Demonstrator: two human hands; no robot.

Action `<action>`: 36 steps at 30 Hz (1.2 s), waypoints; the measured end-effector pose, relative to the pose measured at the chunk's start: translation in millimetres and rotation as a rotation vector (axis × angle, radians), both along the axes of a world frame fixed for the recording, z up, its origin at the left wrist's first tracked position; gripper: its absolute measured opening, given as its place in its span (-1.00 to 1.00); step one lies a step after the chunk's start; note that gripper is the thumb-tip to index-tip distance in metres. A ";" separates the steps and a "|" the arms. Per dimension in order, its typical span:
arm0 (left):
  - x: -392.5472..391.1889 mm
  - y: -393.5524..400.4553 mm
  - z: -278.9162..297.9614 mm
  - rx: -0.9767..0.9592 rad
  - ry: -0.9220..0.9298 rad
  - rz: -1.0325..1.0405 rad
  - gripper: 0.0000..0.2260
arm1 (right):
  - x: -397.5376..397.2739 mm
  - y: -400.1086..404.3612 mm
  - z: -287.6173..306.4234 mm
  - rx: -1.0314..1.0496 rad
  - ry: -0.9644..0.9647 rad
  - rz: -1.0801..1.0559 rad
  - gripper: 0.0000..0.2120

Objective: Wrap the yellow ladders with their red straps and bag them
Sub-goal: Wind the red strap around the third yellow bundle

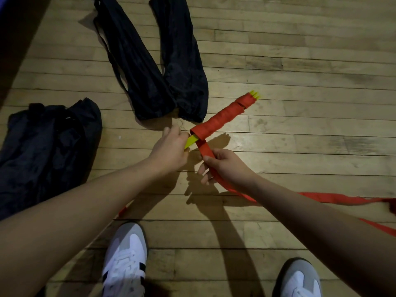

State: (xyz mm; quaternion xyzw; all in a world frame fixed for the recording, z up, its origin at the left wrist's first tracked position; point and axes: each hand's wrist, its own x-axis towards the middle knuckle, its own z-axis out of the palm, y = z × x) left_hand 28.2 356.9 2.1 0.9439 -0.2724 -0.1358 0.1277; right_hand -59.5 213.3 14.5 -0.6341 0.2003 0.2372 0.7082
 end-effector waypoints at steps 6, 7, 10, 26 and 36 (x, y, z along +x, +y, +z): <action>-3.1 7.3 -3.4 -0.002 0.075 0.092 -0.54 | -1.2 -1.1 0.7 0.046 0.010 0.042 -0.86; -3.7 7.8 -4.0 -0.003 0.103 0.102 -0.52 | -1.5 -0.8 0.5 0.023 0.001 0.055 -0.89; -4.5 7.1 -5.9 0.005 0.198 0.075 -0.43 | -0.1 0.0 -0.9 -0.061 -0.044 0.069 -0.90; -3.7 14.6 6.7 -0.025 -0.043 -0.208 -0.55 | -8.2 6.8 -9.9 -0.124 -0.012 -0.077 -0.81; 0.3 4.3 3.2 -0.002 -0.041 -0.010 -0.58 | 3.7 8.2 -0.5 -0.176 -0.062 -0.095 -0.80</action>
